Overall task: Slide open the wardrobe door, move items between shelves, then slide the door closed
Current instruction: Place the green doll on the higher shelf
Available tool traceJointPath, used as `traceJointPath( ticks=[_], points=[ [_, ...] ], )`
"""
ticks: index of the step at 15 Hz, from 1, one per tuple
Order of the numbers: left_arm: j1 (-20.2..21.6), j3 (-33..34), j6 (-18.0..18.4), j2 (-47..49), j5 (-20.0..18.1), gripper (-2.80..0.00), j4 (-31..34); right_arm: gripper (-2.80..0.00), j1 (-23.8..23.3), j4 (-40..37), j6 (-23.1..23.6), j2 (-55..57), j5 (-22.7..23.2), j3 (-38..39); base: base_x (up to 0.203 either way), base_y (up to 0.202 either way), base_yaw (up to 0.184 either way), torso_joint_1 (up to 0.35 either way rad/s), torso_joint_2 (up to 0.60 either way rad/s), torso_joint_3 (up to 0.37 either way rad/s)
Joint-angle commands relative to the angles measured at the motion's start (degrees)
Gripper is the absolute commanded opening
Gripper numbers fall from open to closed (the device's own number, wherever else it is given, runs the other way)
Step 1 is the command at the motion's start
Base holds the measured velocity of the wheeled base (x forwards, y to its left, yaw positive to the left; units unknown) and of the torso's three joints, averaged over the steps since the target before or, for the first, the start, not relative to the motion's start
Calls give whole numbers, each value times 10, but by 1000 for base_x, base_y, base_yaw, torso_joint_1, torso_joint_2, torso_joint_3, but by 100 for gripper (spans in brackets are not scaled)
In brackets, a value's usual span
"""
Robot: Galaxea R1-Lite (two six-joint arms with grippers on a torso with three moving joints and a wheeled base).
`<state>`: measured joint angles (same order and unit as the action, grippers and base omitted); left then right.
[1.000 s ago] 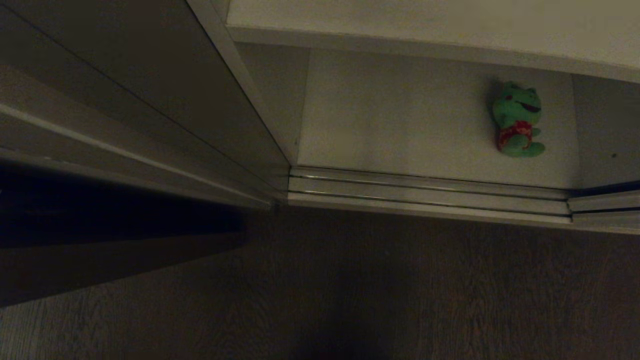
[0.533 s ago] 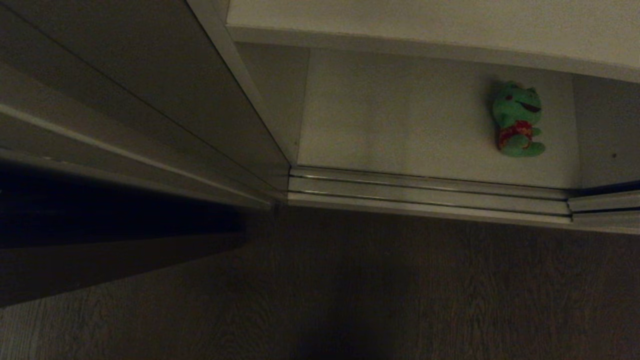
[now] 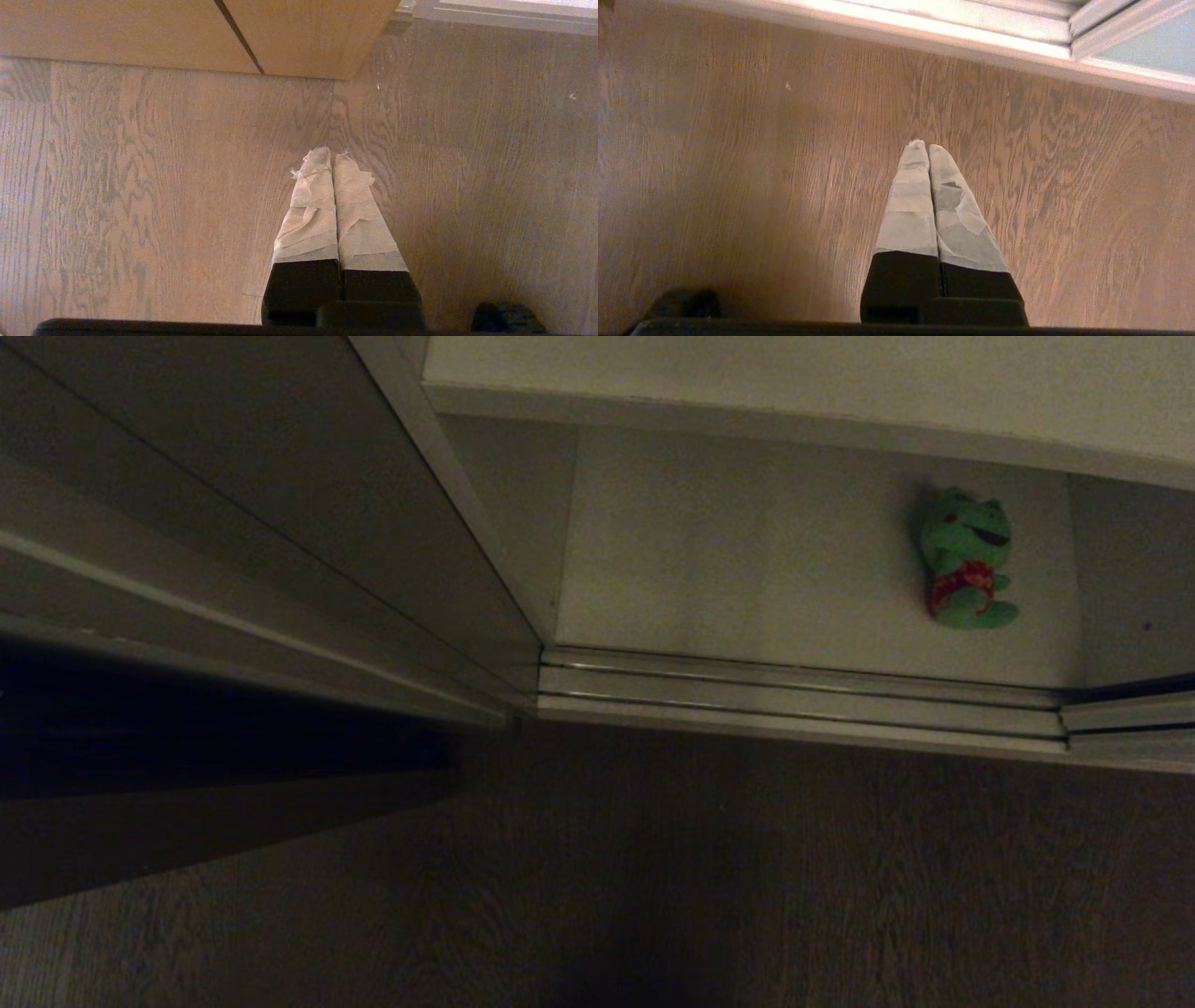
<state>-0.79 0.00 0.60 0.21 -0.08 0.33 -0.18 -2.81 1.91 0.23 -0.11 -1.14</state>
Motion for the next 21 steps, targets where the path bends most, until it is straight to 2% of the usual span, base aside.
traceJointPath(
  ticks=[1, 2, 4, 11, 14, 16, 21],
  points=[
    [0, 0, 0, 0, 0, -280, 0, -280, 1, -49, -25, 32, 0, -63, 0, 0, 0, 0, 0, 0],
    [0, 0, 0, 0, 0, -280, 0, -280, 1, -76, -53, 53, 0, -105, 0, 0, 0, 0, 0, 0],
    [0, 0, 0, 0, 0, -280, 0, -280, 0, -130, -79, 104, 3, -161, 0, 0, 0, 0, 0, 0],
    [0, 0, 0, 0, 0, -280, 0, -280, 13, -136, -80, 286, -4, -165, 0, 0, 0, 0, 0, 0],
    [0, 0, 0, 0, 0, -280, 0, -280, 20, -94, -87, 388, -10, -167, 0, 0, 0, 0, 0, 0],
    [0, 0, 0, 0, 0, -280, 0, -280, 38, -60, -88, 461, -37, -167, 0, 0, 0, 0, 0, 0],
    [0, 0, 0, 0, 0, -280, 0, -280, 15, 87, -91, 664, -50, -162, 0, 0, 0, 0, 0, 0]
  ],
)
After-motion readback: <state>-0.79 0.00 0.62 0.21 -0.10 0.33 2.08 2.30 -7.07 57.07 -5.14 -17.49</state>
